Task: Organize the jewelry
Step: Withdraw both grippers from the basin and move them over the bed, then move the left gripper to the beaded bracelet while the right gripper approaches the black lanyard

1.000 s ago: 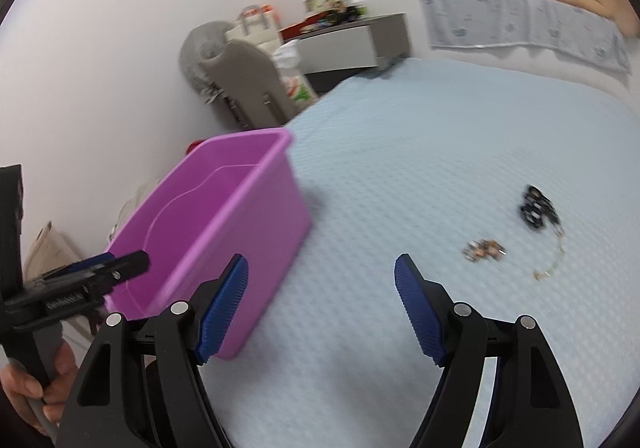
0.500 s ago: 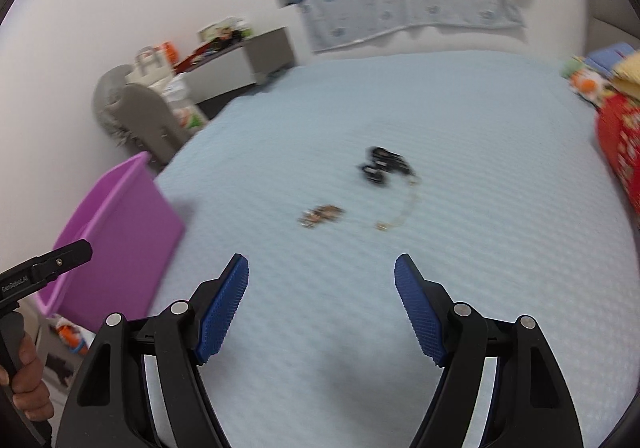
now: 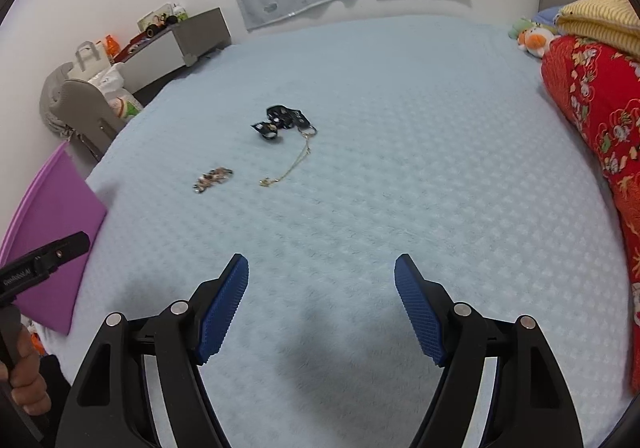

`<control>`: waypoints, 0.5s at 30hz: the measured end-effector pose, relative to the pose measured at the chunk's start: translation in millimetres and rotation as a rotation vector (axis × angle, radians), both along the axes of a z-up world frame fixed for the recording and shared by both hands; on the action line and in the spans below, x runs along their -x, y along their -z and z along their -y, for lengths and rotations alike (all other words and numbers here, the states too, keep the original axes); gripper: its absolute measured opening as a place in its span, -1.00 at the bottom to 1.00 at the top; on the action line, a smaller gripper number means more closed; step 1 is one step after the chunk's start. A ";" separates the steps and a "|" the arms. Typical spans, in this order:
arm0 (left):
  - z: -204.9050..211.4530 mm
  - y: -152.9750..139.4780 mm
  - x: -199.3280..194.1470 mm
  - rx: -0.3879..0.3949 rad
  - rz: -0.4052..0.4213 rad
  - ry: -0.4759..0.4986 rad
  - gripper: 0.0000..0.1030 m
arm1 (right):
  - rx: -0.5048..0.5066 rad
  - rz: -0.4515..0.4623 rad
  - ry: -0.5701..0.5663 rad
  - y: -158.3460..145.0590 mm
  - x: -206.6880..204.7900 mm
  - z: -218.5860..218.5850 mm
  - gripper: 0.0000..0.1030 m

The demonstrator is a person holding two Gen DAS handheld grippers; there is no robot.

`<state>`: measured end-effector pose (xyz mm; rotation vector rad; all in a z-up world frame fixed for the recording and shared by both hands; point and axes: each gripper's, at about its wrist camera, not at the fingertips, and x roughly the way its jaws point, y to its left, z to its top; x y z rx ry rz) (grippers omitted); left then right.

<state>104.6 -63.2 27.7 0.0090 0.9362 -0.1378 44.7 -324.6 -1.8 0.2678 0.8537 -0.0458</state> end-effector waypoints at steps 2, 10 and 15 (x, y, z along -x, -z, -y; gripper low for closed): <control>2.1 9.1 -11.1 -0.008 -0.005 -0.005 0.60 | -0.003 -0.004 -0.006 5.2 -11.0 -0.3 0.41; 9.4 43.9 -72.3 -0.021 0.006 -0.045 0.60 | 0.025 0.010 -0.060 26.6 -89.3 -6.3 0.41; 16.8 62.4 -101.4 -0.066 0.020 -0.044 0.60 | 0.021 -0.012 -0.092 39.8 -137.3 -10.6 0.41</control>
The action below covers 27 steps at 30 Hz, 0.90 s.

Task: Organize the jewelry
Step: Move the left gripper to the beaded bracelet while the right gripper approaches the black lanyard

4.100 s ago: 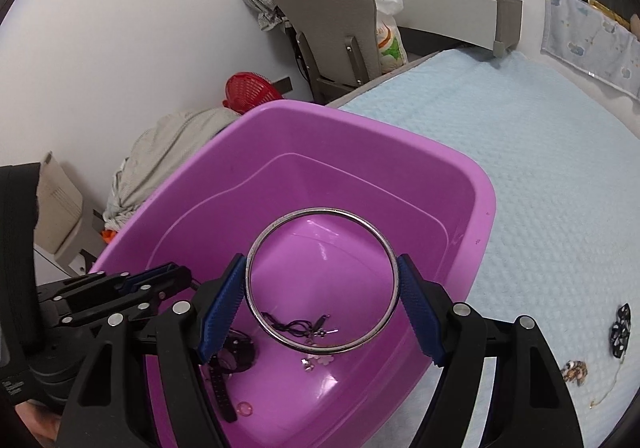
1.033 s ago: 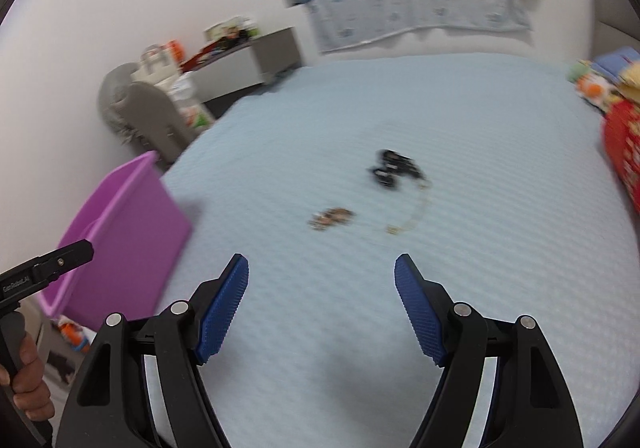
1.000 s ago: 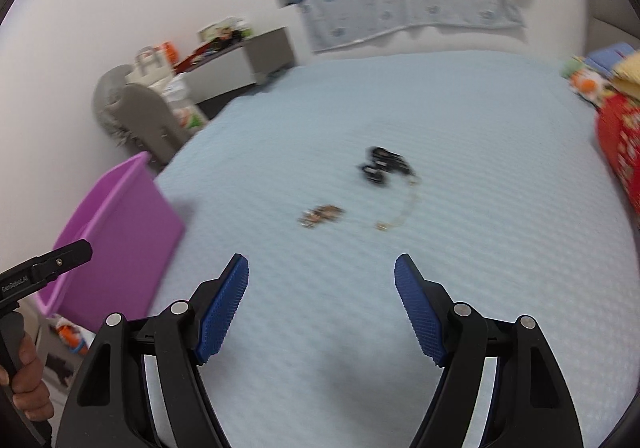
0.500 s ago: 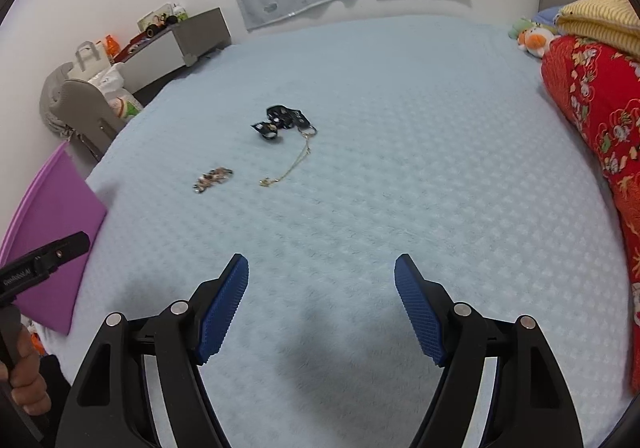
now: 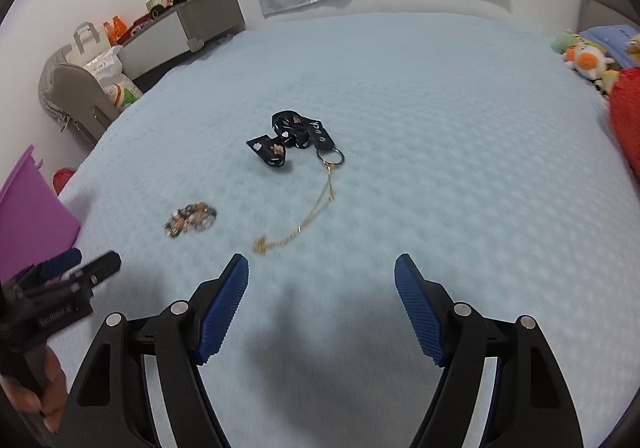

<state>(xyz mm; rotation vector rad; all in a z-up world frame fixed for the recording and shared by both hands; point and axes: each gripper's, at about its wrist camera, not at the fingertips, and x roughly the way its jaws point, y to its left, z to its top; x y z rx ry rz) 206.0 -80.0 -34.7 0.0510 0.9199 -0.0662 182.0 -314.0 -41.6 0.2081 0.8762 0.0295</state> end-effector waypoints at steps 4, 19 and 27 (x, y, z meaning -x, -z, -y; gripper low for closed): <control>4.2 14.0 -18.8 0.038 -0.037 -0.006 0.60 | 0.033 0.000 -0.033 8.3 -30.6 -6.8 0.41; 39.2 40.2 -52.8 0.056 -0.064 0.028 0.60 | 0.010 -0.033 -0.032 37.0 -92.2 17.5 0.41; 49.8 48.0 -60.7 0.049 -0.055 0.023 0.67 | 0.049 -0.038 -0.057 41.7 -106.9 12.0 0.41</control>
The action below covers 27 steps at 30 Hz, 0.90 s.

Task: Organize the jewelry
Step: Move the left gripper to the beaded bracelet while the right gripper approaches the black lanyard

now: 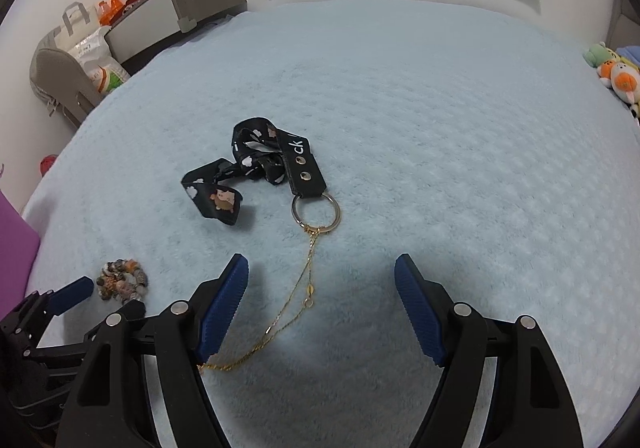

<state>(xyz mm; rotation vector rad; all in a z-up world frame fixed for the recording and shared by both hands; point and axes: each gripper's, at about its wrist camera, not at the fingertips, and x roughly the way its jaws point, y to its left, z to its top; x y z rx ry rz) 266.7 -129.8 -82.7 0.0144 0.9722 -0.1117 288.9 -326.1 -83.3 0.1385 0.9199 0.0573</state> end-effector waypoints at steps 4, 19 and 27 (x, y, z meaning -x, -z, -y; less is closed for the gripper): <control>1.8 4.6 -3.1 -0.006 0.015 0.004 0.75 | 0.032 -0.004 -0.015 2.4 -8.9 -4.6 0.41; 10.5 10.9 -14.7 -0.031 0.023 -0.010 0.89 | 0.130 -0.036 -0.034 9.8 -52.2 -14.7 0.58; 12.3 11.1 -21.6 -0.049 0.029 -0.032 0.89 | 0.152 -0.038 -0.035 12.7 -74.4 -18.4 0.68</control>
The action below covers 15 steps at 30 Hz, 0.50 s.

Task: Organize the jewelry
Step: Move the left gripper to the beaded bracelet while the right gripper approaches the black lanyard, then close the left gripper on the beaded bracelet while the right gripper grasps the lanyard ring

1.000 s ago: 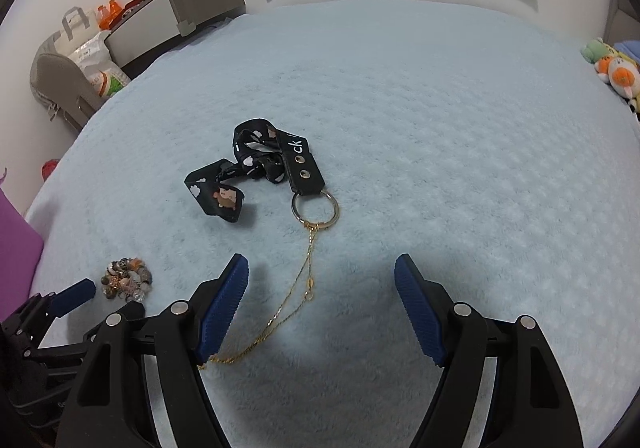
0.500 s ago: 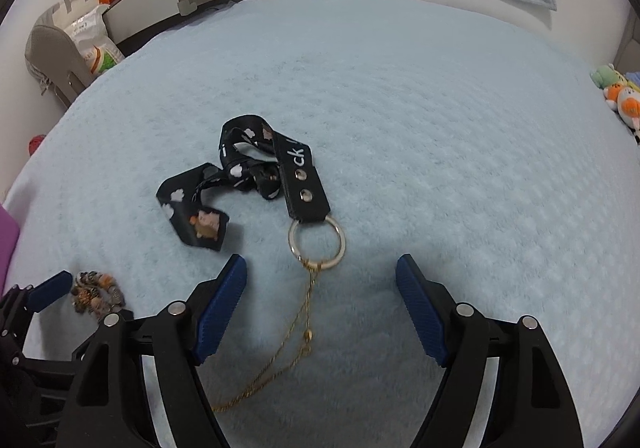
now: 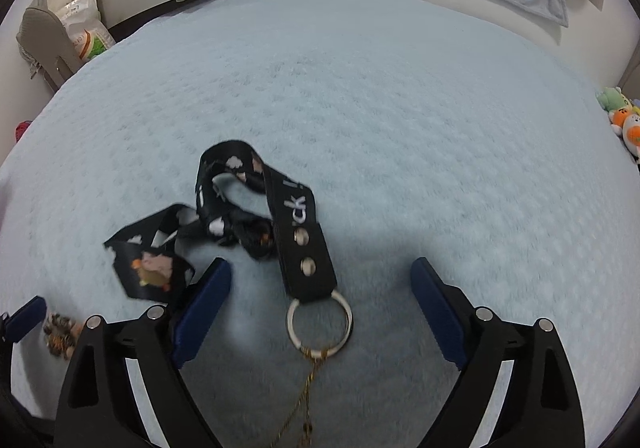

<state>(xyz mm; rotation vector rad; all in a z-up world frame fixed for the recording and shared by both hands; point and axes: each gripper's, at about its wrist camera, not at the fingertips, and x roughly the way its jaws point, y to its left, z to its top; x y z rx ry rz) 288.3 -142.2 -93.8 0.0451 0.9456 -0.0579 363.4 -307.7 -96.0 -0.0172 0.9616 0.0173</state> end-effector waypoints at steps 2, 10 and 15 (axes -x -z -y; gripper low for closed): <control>3.1 -0.3 0.6 -0.004 0.003 -0.004 0.89 | 0.004 0.002 -0.003 -0.5 -3.0 -1.7 0.66; 7.6 -6.4 15.0 0.010 0.035 0.035 0.26 | 0.014 0.033 -0.088 -9.5 12.2 -19.7 -0.77; 7.3 -12.5 26.5 0.011 0.046 0.053 -0.35 | -0.153 0.039 -0.068 -15.5 38.3 -0.4 -0.82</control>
